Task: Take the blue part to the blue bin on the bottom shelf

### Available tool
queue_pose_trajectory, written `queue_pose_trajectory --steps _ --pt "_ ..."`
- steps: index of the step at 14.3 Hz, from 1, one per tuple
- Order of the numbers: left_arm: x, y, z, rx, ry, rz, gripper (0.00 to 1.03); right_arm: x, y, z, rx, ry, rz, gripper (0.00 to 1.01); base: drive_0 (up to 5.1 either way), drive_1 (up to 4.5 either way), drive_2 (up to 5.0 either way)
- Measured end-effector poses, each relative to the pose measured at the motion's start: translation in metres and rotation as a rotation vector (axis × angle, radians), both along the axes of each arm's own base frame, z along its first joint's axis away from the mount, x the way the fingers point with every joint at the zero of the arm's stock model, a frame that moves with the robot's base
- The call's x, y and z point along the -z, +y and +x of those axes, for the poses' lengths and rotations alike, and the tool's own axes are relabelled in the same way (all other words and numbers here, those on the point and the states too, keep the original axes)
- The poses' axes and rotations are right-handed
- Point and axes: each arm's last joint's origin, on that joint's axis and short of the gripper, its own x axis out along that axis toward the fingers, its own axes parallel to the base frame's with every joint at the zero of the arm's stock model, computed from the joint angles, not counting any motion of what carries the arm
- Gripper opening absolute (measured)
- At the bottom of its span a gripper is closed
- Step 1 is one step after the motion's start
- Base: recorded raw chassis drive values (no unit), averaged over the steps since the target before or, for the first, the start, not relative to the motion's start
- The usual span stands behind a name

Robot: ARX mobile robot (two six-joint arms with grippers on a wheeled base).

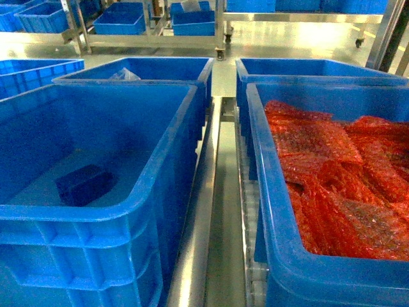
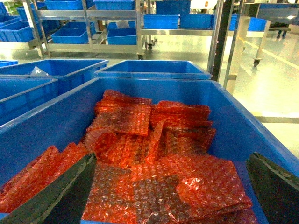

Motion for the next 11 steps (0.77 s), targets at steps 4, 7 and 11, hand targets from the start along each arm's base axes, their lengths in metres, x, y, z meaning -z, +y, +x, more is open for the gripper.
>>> queue_pose_trajectory --steps 4,7,11 --pt "-0.003 0.0001 -0.0037 -0.003 -0.042 0.002 0.02 0.0 0.0 0.0 0.0 0.0 0.0 0.98 0.0 0.0 0.0" --pt "-0.0031 0.0001 -0.0037 -0.004 -0.043 0.002 0.25 0.0 0.0 0.0 0.0 0.0 0.0 0.98 0.0 0.0 0.0" --pt "-0.0031 0.0001 -0.0037 -0.004 -0.043 0.002 0.41 0.0 0.0 0.0 0.0 0.0 0.0 0.98 0.0 0.0 0.0"
